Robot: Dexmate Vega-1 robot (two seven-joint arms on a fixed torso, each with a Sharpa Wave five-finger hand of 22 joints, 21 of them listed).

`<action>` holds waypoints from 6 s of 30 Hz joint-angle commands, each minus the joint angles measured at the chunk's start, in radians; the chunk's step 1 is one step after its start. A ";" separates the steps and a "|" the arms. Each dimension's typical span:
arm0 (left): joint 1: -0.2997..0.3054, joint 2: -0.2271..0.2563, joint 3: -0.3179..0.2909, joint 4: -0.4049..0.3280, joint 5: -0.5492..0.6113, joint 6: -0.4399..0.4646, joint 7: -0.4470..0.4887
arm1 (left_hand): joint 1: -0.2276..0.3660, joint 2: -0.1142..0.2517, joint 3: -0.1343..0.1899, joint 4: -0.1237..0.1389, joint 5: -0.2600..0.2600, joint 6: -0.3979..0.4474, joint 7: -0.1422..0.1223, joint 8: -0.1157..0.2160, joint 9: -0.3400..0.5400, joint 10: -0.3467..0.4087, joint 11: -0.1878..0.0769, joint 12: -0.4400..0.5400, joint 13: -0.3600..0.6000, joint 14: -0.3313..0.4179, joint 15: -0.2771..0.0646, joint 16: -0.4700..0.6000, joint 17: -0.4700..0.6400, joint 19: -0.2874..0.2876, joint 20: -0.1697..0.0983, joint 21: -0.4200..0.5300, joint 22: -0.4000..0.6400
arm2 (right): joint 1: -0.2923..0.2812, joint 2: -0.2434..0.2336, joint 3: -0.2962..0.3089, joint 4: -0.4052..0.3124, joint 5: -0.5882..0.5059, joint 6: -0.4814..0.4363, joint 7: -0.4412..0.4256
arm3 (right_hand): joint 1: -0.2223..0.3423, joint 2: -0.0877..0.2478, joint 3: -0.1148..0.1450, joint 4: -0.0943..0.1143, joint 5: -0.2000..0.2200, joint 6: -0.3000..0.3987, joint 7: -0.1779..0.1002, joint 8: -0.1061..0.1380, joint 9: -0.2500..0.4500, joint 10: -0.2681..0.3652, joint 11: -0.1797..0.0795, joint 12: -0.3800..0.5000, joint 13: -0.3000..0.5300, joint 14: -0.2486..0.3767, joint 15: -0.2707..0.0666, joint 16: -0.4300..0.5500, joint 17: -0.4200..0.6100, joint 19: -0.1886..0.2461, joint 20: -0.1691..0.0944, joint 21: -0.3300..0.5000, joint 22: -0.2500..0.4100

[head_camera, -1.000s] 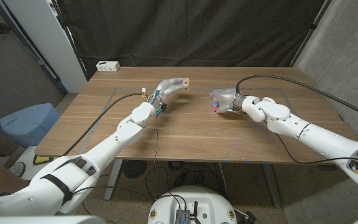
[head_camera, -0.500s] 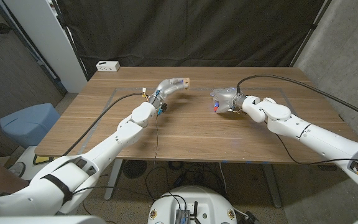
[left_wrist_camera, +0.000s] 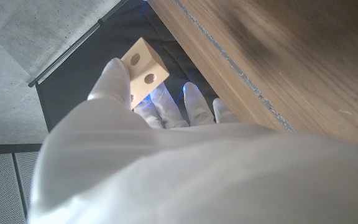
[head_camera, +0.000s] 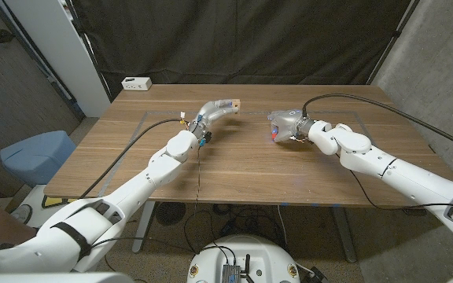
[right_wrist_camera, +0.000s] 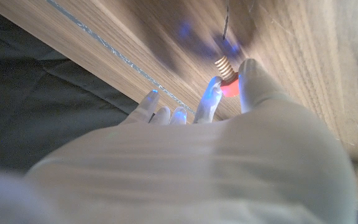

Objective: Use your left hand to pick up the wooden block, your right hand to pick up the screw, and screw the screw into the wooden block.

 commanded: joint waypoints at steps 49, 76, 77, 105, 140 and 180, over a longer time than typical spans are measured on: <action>-0.142 -0.234 0.067 0.411 -0.009 -0.241 -0.069 | 0.001 0.014 -0.010 0.001 0.007 0.023 -0.004 0.009 0.002 0.018 0.001 -0.001 0.007 0.004 -0.126 0.007 0.001 0.004 -0.002 0.010 0.005 | -0.229 -0.019 0.269 -0.270 0.451 -0.315 -0.162 | -0.009 -0.003 0.011 0.010 0.014 -0.005 0.013 0.045 0.029 0.031 0.020 -0.004 0.004 0.017 -0.015 0.004 0.006 0.008 0.019 -0.002 0.003; -0.190 -0.338 0.092 0.588 -0.012 -0.334 -0.070 | 0.001 0.016 -0.011 0.000 0.007 0.025 -0.003 0.008 0.001 0.018 0.002 -0.006 0.009 0.007 -0.125 0.006 0.000 0.005 -0.002 0.010 0.005 | -0.362 0.020 0.407 -0.327 0.777 -0.245 -0.367 | -0.029 0.000 0.009 0.014 0.022 -0.010 0.024 0.044 0.004 0.043 0.041 -0.007 0.005 0.023 0.003 0.006 0.010 0.006 0.025 -0.003 0.003; -0.189 -0.338 0.095 0.586 -0.009 -0.335 -0.067 | 0.000 0.016 -0.011 0.000 0.007 0.024 -0.003 0.007 0.001 0.019 0.002 -0.006 0.009 0.006 -0.125 0.006 -0.001 0.004 -0.002 0.010 0.005 | -0.365 0.022 0.411 -0.326 0.786 -0.239 -0.373 | -0.030 0.000 0.009 0.014 0.023 -0.009 0.025 0.045 0.002 0.042 0.042 -0.008 0.005 0.023 0.003 0.006 0.010 0.006 0.026 -0.003 0.003; -0.217 -0.413 0.099 0.682 -0.031 -0.353 -0.076 | -0.001 0.020 -0.010 0.000 0.008 0.026 -0.002 0.006 0.001 0.020 0.002 -0.011 0.011 0.008 -0.125 0.004 -0.002 0.006 -0.001 0.011 0.006 | -0.388 0.149 0.433 -0.221 0.954 0.004 -0.502 | -0.044 0.005 0.010 0.016 0.033 -0.020 0.034 0.043 -0.018 0.050 0.052 -0.010 0.005 0.028 0.013 0.007 0.014 0.000 0.027 -0.005 0.003; -0.215 -0.430 0.148 0.668 0.015 -0.369 -0.024 | -0.005 0.022 -0.011 0.000 0.008 0.028 -0.002 0.005 0.001 0.023 0.002 -0.017 0.013 0.012 -0.123 0.001 -0.004 0.009 -0.002 0.012 0.006 | -0.391 0.256 0.433 -0.128 0.913 0.186 -0.632 | -0.057 0.010 0.012 0.014 0.050 -0.017 0.034 0.047 -0.044 0.074 0.052 -0.007 0.006 0.049 0.010 0.014 0.018 0.010 0.023 -0.001 0.003; -0.142 -0.366 0.155 0.478 0.071 -0.309 0.025 | -0.003 0.024 -0.012 -0.002 0.009 0.029 -0.002 0.003 0.001 0.029 0.002 -0.022 0.016 0.013 -0.122 -0.001 -0.004 0.008 -0.001 0.011 0.006 | -0.428 0.251 0.430 -0.155 0.852 0.172 -0.654 | -0.022 0.028 0.035 -0.003 0.079 -0.060 0.019 0.037 -0.080 0.041 0.018 -0.025 0.008 0.033 0.014 0.004 0.018 -0.008 0.025 -0.004 0.003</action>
